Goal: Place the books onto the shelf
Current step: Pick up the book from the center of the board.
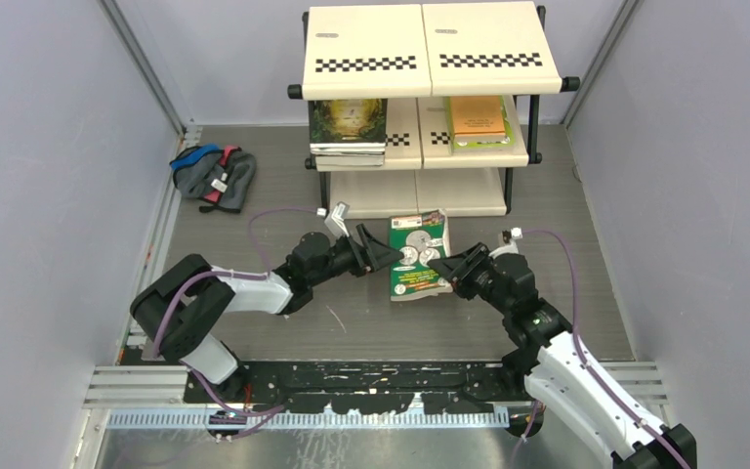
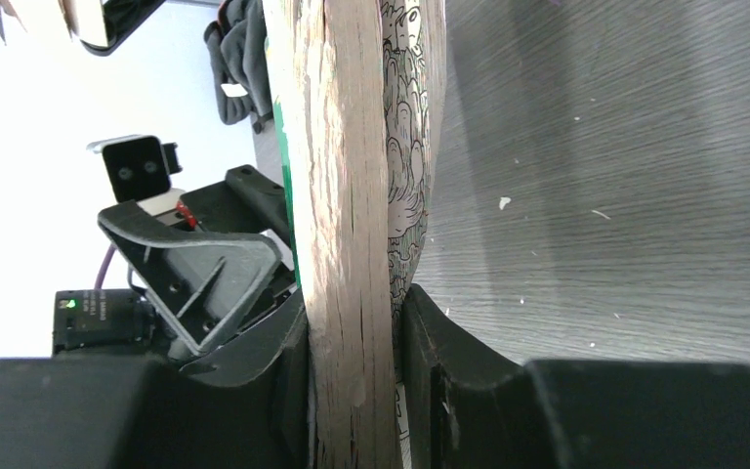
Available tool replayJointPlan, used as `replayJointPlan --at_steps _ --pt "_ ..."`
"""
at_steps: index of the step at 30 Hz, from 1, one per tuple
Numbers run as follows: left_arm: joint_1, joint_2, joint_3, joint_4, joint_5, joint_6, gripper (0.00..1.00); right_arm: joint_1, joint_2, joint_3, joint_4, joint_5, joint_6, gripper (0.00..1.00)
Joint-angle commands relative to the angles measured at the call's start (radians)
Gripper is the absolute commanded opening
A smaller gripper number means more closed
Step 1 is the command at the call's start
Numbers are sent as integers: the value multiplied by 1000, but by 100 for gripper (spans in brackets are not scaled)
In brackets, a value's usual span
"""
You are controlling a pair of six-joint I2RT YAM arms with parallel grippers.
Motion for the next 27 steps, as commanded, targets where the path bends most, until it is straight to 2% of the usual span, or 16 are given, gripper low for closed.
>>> replayJointPlan --at_steps 1,9,12,17,23,25,27 --pt "-4 20 29 83 9 -16 69 3 5 37 203 -46 37 1" --pt "-4 37 24 163 -5 -50 67 5 55 7 278 -67 59 1" --pt "-4 34 23 184 1 -61 62 6 65 -4 297 -67 62 1" --pt "-5 27 4 225 7 -79 37 6 68 -8 304 -58 57 1" --pt "-6 34 -21 290 1 -113 0 6 55 4 280 -46 45 1" --pt "-6 37 -20 300 -11 -125 0 6 44 12 246 -33 39 3" --pt "-9 32 -20 301 -34 -131 0 6 16 19 191 -5 24 14"
